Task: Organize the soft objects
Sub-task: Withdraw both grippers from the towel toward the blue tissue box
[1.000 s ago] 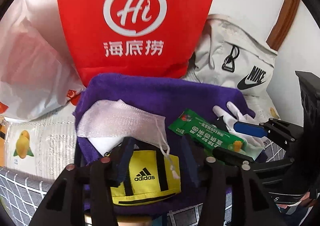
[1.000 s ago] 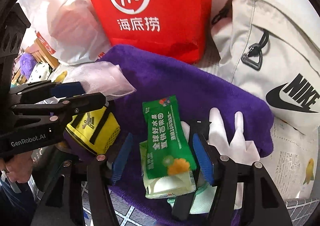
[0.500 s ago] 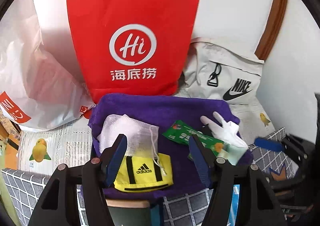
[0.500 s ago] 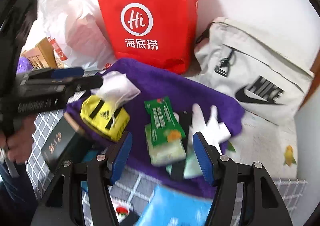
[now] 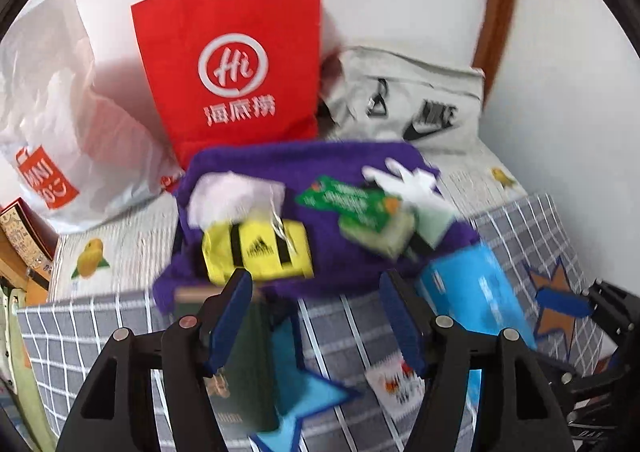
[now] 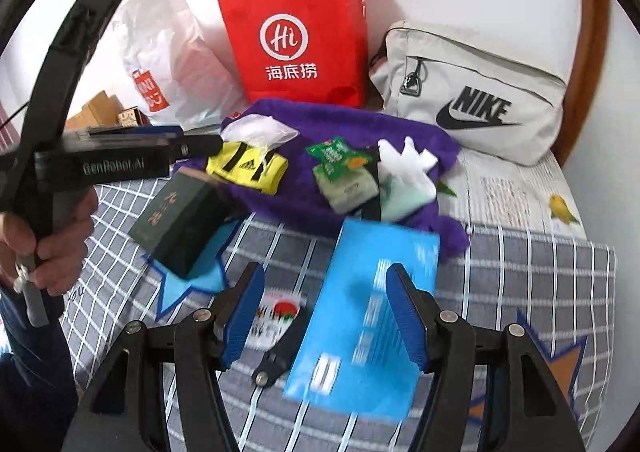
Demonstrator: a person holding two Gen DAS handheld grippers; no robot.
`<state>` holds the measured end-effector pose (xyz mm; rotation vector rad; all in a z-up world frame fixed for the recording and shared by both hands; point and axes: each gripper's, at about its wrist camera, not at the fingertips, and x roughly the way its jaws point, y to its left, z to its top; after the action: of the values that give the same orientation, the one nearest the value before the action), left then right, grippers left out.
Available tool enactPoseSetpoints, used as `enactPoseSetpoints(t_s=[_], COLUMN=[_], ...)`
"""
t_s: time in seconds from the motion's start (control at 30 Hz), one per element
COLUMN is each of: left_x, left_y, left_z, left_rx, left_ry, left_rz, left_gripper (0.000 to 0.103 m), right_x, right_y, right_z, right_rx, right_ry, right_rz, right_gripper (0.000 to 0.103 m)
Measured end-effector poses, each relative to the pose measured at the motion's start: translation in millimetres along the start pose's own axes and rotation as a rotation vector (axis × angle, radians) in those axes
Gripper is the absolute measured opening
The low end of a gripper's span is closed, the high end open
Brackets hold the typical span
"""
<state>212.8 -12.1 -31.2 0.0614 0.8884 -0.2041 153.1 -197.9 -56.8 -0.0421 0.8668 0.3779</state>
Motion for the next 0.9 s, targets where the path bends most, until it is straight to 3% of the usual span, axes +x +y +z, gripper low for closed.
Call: enactPoseSetpoints(t_s=[0.3,0.47,0.63,0.8,0.9], left_x=[7,27,49,65,69], left_y=[-41,-63,-69,-76,-80], left_z=[-66,-90,-97,-98,-96], left_rx=[0.055,0.118,0.118,0.116,0.120], left_ry=[0.058,0.096,0.133,0.160,0.174], left_rz=[-0.005,0.097,0.140,0.083,0.086], left_gripper=[0.064,0.064,0.064,0.064,0.066], right_x=[-26,-28,-21,-14,-10], right_y=[-1,-17,-29,-35,-40], right_z=[-65,-93,-107,-115,-118], right_rx=[0.035,0.094,0.127,0.127,0.144], right_ry=[-0.002,0.016,0.030,0.043,0.048], right_rz=[-0.031,-0.018,-0.008,-0.004,0.013], right_gripper=[0.063,0.063,0.063,0.063,0.063])
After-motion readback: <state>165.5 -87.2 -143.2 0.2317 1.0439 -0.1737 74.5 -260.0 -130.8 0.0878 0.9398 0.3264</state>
